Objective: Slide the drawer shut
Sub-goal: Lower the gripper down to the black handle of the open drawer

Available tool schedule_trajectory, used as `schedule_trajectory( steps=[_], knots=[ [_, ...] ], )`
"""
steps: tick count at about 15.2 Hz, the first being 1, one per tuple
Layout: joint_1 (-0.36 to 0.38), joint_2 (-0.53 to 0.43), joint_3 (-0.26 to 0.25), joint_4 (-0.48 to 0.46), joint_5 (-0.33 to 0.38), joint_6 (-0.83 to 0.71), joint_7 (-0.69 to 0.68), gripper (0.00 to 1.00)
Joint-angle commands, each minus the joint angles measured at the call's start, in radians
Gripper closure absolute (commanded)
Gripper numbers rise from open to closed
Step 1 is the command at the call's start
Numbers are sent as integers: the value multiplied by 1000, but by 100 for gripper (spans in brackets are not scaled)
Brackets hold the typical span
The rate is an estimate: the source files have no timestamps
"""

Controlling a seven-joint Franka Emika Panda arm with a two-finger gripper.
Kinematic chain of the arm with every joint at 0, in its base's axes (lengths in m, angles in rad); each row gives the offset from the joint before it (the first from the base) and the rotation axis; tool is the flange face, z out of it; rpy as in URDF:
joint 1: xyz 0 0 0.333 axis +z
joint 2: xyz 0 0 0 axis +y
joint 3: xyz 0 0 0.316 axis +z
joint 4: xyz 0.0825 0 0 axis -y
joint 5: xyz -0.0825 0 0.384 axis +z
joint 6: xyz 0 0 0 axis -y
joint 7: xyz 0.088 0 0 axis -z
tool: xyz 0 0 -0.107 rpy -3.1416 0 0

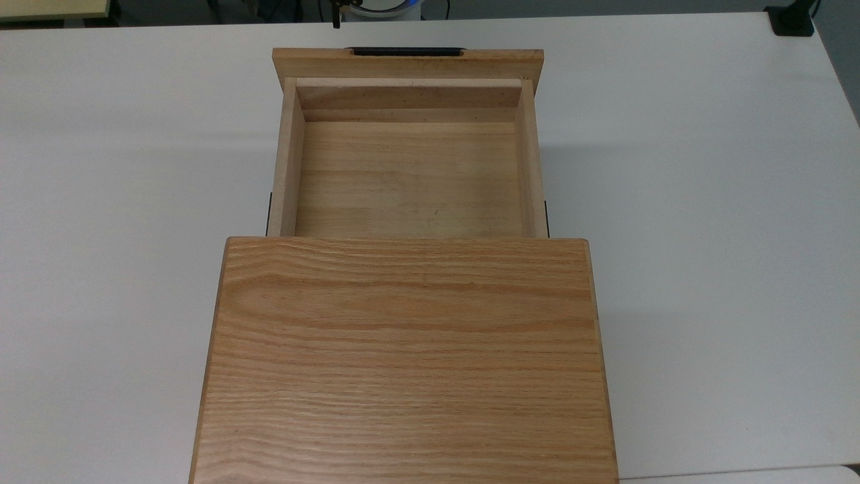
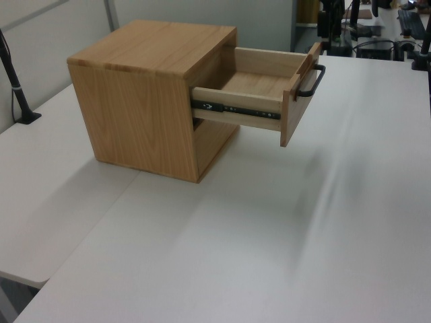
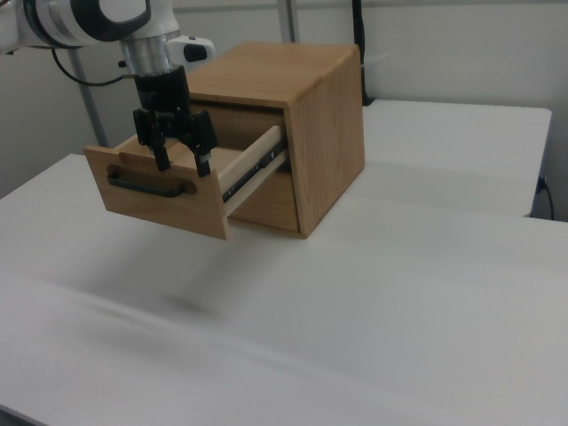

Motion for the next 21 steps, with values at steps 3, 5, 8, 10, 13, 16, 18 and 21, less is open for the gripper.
schedule_trajectory(
  steps=[3,5,8,10,13,16,18,21],
  knots=[
    [19,-3,-23,7,-10,-12,-19,0],
    [20,-3,-22,7,-19,-12,-20,0],
    [21,-4,-20,7,-19,-12,-20,0],
    [21,-10,-20,2,-14,-13,-22,0],
    [24,-55,-8,-62,-14,-13,-23,0],
    [66,-116,-6,-141,-8,-20,-23,29],
    [89,-139,6,-189,-3,-27,-20,53],
    [94,-126,50,-202,10,-26,-9,77]
  ],
)
